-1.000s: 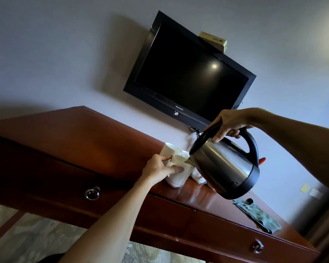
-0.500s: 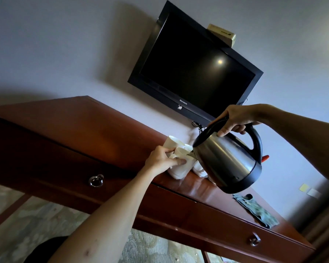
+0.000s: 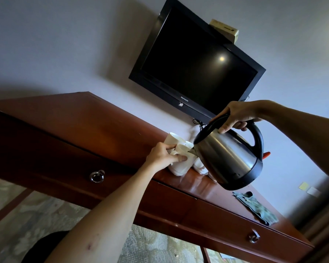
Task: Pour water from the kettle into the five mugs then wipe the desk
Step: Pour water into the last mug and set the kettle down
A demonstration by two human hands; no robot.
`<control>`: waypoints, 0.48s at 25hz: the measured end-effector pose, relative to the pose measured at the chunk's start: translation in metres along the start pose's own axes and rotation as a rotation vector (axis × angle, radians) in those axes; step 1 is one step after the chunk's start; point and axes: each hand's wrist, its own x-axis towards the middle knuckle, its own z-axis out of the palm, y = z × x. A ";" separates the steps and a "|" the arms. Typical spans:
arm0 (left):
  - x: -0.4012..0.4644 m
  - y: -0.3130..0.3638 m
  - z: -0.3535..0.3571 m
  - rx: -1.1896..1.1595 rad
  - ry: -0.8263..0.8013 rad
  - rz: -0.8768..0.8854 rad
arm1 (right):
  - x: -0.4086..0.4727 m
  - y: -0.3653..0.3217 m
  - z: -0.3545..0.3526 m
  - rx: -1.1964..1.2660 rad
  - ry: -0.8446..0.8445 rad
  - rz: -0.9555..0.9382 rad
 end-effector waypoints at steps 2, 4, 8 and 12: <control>0.001 -0.002 0.000 -0.004 0.004 0.005 | 0.000 0.000 0.000 -0.006 0.002 0.001; 0.001 -0.002 0.001 -0.006 0.002 0.005 | 0.001 -0.001 -0.001 -0.017 0.007 0.005; 0.001 -0.001 0.000 -0.010 0.003 0.004 | 0.003 -0.003 -0.001 -0.029 0.004 0.005; -0.001 0.002 -0.001 -0.015 -0.002 0.000 | 0.004 -0.006 -0.001 -0.029 -0.005 0.005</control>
